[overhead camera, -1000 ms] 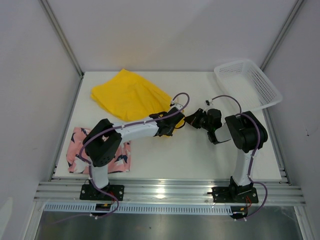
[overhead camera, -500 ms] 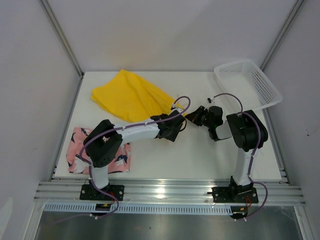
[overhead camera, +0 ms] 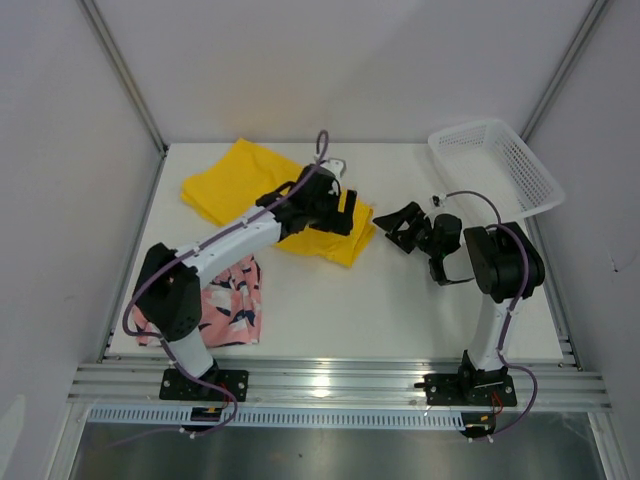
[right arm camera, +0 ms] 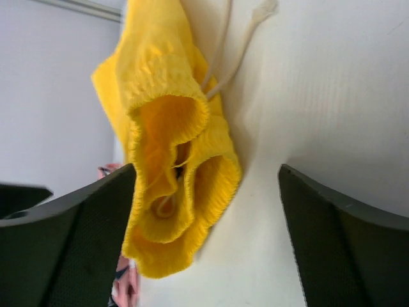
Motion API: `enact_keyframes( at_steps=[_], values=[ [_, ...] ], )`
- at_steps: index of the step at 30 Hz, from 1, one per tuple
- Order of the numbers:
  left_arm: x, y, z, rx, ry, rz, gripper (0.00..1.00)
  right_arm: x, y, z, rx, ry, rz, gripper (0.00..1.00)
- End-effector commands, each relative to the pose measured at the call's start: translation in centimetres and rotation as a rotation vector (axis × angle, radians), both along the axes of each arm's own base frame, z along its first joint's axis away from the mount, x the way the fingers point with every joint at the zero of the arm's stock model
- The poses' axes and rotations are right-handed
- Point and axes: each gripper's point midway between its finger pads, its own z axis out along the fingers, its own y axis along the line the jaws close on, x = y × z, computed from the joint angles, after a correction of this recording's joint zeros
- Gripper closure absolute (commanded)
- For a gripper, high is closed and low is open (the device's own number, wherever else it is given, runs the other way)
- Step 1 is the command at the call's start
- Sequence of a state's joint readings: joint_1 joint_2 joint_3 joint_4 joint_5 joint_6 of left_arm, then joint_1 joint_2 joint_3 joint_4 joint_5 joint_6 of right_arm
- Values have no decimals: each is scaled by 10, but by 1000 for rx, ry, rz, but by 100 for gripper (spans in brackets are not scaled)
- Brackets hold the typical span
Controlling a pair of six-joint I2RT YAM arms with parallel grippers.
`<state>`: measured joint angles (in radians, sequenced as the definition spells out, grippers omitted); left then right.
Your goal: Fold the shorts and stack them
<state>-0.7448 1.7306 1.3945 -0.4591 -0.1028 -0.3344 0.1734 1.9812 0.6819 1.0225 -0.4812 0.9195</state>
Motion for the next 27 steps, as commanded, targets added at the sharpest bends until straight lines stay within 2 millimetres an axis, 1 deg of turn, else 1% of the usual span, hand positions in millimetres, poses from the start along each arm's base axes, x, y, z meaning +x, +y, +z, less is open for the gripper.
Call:
enact_keyframes(
  at_steps=[1, 2, 3, 4, 5, 6, 7, 8, 9, 10, 11, 12, 13, 14, 16, 17, 18, 19, 20, 21, 22, 24, 25, 26, 27],
  values=[
    [26, 1, 64, -198, -64, 1, 10, -16, 2, 9, 89, 26, 22, 1],
    [29, 0, 73, -237, -63, -12, 10, -18, 3, 9, 101, 27, 27, 1],
    [38, 7, 77, -256, -69, 4, 10, -19, 4, 15, 119, 7, 33, 1],
    [42, 8, 76, -268, -67, 10, 10, -21, 6, 16, 154, 26, 34, 1],
    [48, 8, 82, -279, -82, 13, 10, -27, 8, 10, 176, 51, 46, 1],
    [53, 11, 81, -271, -88, 25, 10, -29, 13, 16, 203, 28, 63, 1],
    [60, 8, 73, -255, -81, 27, 10, -32, 17, 15, 224, 42, 72, 0],
    [64, 6, 70, -250, -77, 26, 10, -37, 20, 11, 253, 79, 69, 0],
    [70, 2, 74, -259, -86, 21, 10, -39, 24, 13, 260, 72, 76, 0],
    [74, -1, 68, -255, -77, 15, 10, -44, 31, 11, 261, 82, 86, 0],
    [80, -6, 53, -244, -59, 11, 11, -46, 34, 9, 247, 83, 88, 1],
    [84, -9, 50, -247, -60, 9, 11, -47, 35, 6, 228, 101, 72, 1],
    [87, -11, 46, -245, -57, 7, 11, -51, 43, 4, 210, 108, 84, 1],
    [90, -14, 31, -235, -37, -1, 11, -52, 47, 3, 194, 112, 88, 0],
    [95, -19, 24, -236, -32, -10, 11, -54, 50, -1, 155, 128, 70, 0],
    [97, -21, 21, -234, -29, -12, 11, -58, 55, -4, 140, 144, 73, 1],
    [97, -22, 7, -220, -6, -13, 11, -62, 55, -14, 103, 189, 65, 1],
    [98, -23, 2, -216, 1, -14, 11, -58, 53, -11, 81, 182, 28, 1],
    [97, -23, -6, -207, 13, -18, 11, -61, 54, -13, 59, 190, 21, 1],
    [97, -24, -18, -197, 35, -20, 11, -65, 52, -19, 32, 221, 5, 1],
    [97, -26, -25, -197, 44, -29, 11, -64, 48, -15, 13, 206, -30, 1],
    [92, -32, -40, -192, 77, -52, 12, -68, 46, -15, -5, 215, -42, 1],
    [91, -34, -44, -186, 76, -61, 12, -68, 45, -10, -6, 203, -46, 0],
    [87, -39, -49, -182, 82, -78, 12, -71, 45, -12, -16, 222, -50, 0],
    [88, -41, -52, -175, 81, -83, 12, -73, 45, -12, -21, 230, -52, 1]
  ],
)
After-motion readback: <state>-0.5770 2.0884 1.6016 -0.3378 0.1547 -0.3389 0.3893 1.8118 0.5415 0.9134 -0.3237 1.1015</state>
